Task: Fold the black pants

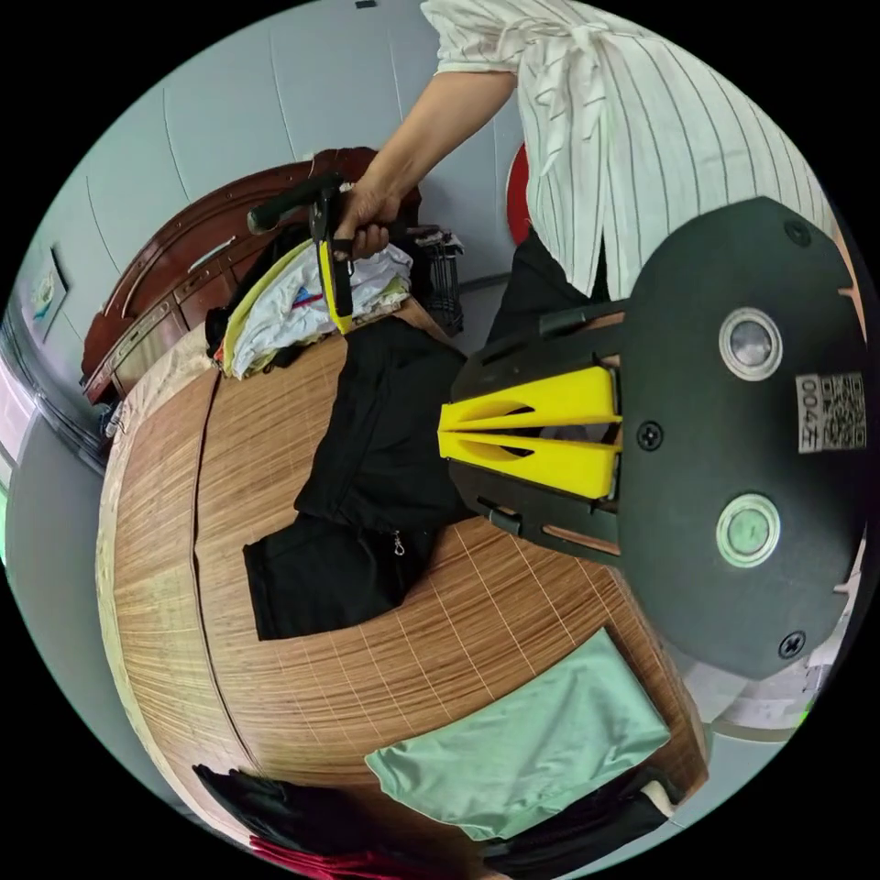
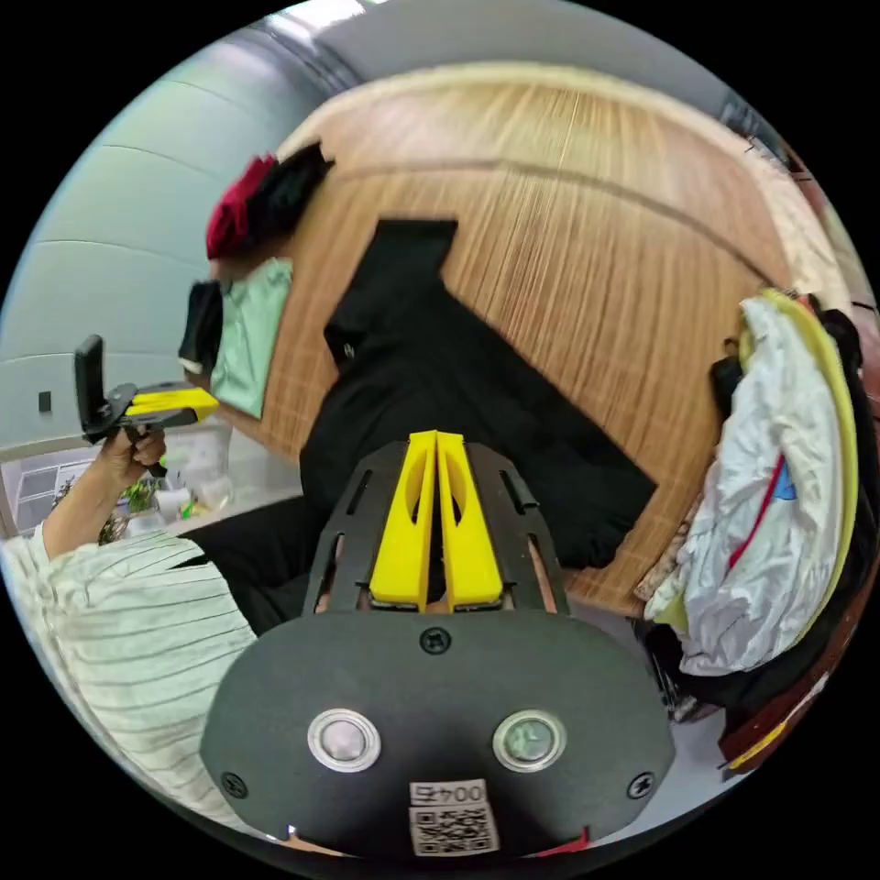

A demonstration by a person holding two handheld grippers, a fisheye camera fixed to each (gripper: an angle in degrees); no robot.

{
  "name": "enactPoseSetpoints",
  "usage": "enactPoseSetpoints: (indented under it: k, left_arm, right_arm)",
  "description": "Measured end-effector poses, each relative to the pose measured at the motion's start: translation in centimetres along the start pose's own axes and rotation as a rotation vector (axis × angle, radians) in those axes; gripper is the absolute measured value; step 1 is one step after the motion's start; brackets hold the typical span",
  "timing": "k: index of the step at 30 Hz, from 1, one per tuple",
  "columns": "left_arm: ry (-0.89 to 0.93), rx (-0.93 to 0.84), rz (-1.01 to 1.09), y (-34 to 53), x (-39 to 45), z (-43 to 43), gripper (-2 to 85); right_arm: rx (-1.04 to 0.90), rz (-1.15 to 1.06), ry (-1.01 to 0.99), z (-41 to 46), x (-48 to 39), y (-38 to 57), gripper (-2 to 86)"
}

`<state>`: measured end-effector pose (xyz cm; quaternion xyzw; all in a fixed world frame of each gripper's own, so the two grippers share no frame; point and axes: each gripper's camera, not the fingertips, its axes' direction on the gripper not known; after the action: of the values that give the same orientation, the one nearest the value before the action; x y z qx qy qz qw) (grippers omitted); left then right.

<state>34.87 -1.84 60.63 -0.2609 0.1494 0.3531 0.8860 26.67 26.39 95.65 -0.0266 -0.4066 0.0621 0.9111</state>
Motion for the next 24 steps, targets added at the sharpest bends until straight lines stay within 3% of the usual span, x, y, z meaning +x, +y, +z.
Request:
enactPoseSetpoints:
  k: [3,5,11,15,18,22,24]
  left_arm:
    - [-0.053,-0.078,0.007,-2.4,3.6,4.2,0.6]
    - [-0.1,-0.112,0.029,-3.8,5.8,7.0,0.6]
    - [-0.161,-0.178,-0.009,-6.0,10.3,14.6,0.5]
    - [-0.218,-0.205,-0.023,-5.5,13.2,18.3,0.5]
    - [-0.257,-0.197,-0.048,-4.8,14.9,19.9,0.4]
    - [-0.267,-0.18,-0.043,-4.1,16.2,20.5,0.3]
    - [-0.244,-0.159,-0.074,-3.6,16.3,20.2,0.3]
  right_arm:
    - [-0.175,-0.042,0.082,8.1,-1.0,-1.7,-0.7]
    - [-0.231,-0.082,0.247,13.5,-1.8,-1.4,-0.7]
    - [-0.196,-0.167,0.323,20.5,-1.8,1.9,-0.7]
    - [-0.185,-0.238,0.296,20.4,-0.6,3.2,-0.7]
    - [-0.267,-0.271,0.106,18.4,3.2,2.6,-0.5]
    - [0.04,-0.204,-0.066,8.2,8.9,0.2,1.0]
    - [0.094,-0.242,-0.131,5.9,10.0,-1.7,3.8]
